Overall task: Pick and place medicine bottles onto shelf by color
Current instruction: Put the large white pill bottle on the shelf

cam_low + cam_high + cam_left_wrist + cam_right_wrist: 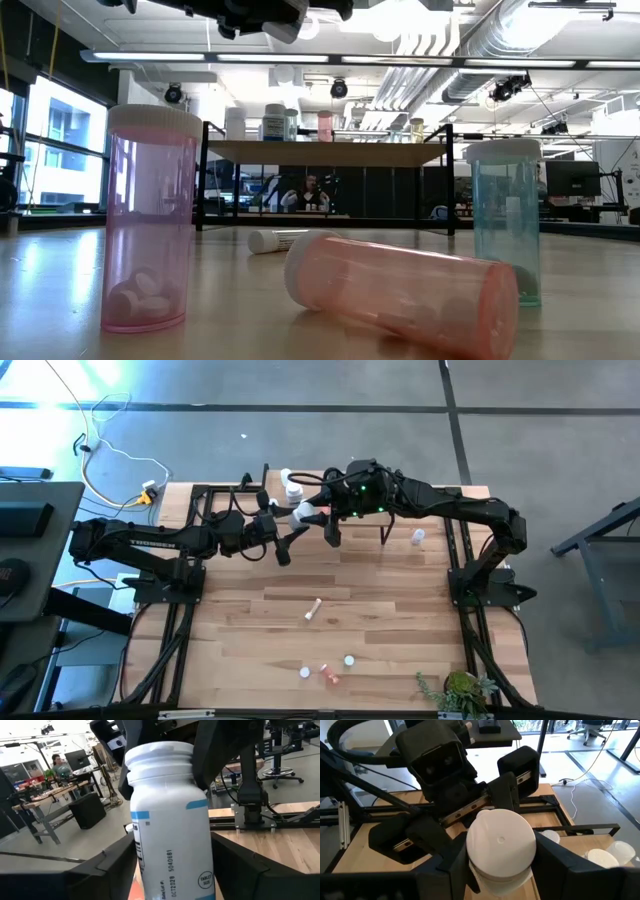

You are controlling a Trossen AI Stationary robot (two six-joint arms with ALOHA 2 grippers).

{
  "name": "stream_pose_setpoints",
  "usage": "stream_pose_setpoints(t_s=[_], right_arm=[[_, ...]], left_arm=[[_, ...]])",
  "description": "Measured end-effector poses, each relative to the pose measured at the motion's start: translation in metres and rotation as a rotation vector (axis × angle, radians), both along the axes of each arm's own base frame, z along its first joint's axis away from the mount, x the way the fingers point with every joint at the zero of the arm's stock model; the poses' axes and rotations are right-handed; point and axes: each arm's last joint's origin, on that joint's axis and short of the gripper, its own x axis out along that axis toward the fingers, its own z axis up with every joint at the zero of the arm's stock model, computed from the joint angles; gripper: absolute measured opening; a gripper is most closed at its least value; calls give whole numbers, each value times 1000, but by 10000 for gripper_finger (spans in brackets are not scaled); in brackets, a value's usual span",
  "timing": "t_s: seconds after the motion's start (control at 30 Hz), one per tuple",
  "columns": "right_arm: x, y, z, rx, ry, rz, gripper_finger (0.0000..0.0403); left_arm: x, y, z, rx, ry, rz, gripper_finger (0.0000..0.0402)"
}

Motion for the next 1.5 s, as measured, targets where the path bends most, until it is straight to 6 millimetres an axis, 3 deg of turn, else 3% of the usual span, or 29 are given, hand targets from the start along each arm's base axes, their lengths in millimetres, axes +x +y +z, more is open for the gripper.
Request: stream_pose_setpoints(t_s=[0.2, 0.57, 0.83, 1.2, 1.5], right_arm=[[0, 0, 0, -1, 1, -15, 156], [-1, -3, -2, -34, 30, -75, 156], [-17, -15, 10, -44, 16, -136, 158], [-55, -43, 35, -141, -15, -273, 158], [-77, -89, 50, -249, -109, -437, 159]], left_arm=[[0, 0, 0, -44, -25, 14, 249], [-1, 2, 0, -65, -39, 76, 252], [-3, 3, 1, -56, -40, 119, 252], [-16, 13, 12, -47, -89, 181, 252], [-19, 18, 14, -44, -97, 198, 252]])
